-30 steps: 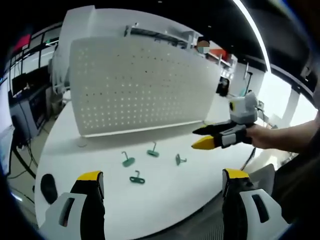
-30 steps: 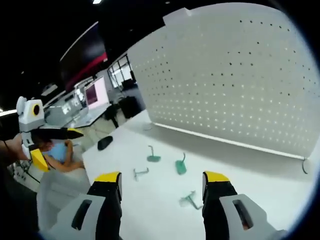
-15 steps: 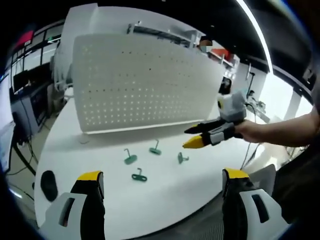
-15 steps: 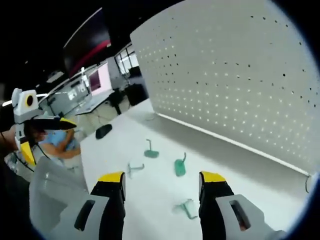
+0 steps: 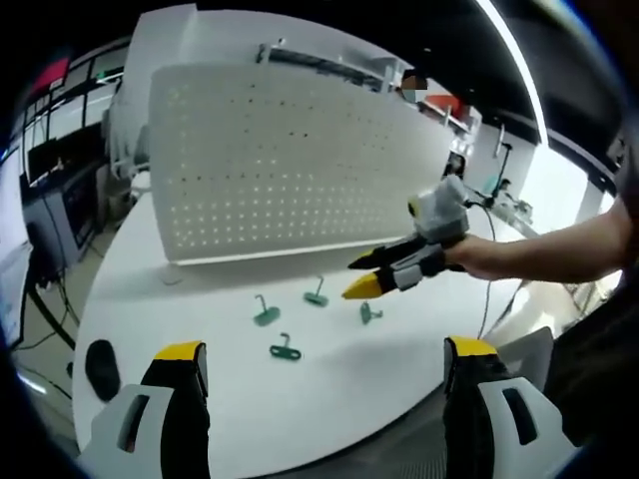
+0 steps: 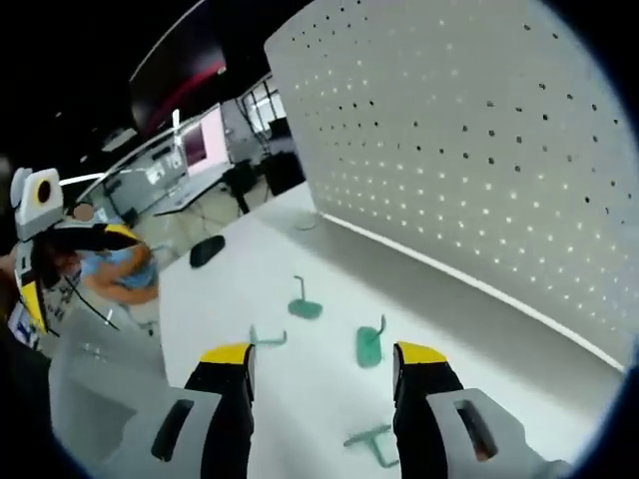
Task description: Insert the hook assembly into the mounting plate slot until the hook locks in place.
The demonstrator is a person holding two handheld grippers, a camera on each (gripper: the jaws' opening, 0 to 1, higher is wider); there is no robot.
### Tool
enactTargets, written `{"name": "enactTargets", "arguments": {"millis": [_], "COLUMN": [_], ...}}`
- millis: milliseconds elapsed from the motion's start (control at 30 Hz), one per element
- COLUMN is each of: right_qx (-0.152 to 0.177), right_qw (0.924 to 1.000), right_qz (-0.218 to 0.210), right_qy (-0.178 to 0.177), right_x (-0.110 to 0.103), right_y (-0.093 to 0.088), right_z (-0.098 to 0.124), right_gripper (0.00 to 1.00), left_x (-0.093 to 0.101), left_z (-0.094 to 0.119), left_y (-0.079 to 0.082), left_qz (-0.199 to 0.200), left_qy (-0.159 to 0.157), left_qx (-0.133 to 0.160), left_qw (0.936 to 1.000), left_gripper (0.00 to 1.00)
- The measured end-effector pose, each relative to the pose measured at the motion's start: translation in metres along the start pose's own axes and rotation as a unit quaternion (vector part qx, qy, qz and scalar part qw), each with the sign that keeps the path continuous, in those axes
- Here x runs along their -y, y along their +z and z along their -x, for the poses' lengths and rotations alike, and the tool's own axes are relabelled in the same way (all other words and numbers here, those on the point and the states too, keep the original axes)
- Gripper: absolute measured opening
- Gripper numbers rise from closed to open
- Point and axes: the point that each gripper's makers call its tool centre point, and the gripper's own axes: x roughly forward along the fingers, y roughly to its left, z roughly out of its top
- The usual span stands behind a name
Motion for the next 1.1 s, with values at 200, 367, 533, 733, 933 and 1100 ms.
{"name": "enactTargets", "arguments": {"millis": [200,367,533,733,933,1100], "right_qx": [-0.013,-0.026,-0.042,-0.056,-0.069,-0.087], "right_qw": [0.9999,0.9996,0.999,0.9982,0.9973,0.9957], "right_qz": [-0.005,0.002,0.0,0.013,0.009,0.009], "right_qy": [0.009,0.013,0.018,0.014,0.024,0.029], "right_x": [0.001,0.005,0.008,0.018,0.021,0.023], "right_y": [-0.003,-0.006,-0.012,-0.016,-0.016,-0.02], "right_z": [-0.015,-0.024,-0.033,-0.043,-0.053,-0.06], "right_gripper": [0.55,0.55,0.54,0.5,0.49,0.45], "left_x": [-0.005,-0.011,-0.014,-0.017,-0.018,-0.021], "left_z": [0.002,0.003,0.002,-0.001,-0.003,-0.006], "left_y": [0.0,-0.005,-0.008,-0.013,-0.016,-0.011], "left_qz": [0.005,0.01,0.015,0.021,0.025,0.026], "left_qy": [0.005,0.011,0.015,0.016,0.014,0.015], "left_qx": [0.0,-0.005,-0.009,-0.014,-0.021,-0.018], "left_qw": [1.0,0.9999,0.9997,0.9996,0.9994,0.9994], "left_gripper": [1.0,1.0,1.0,1.0,0.99,0.99]}}
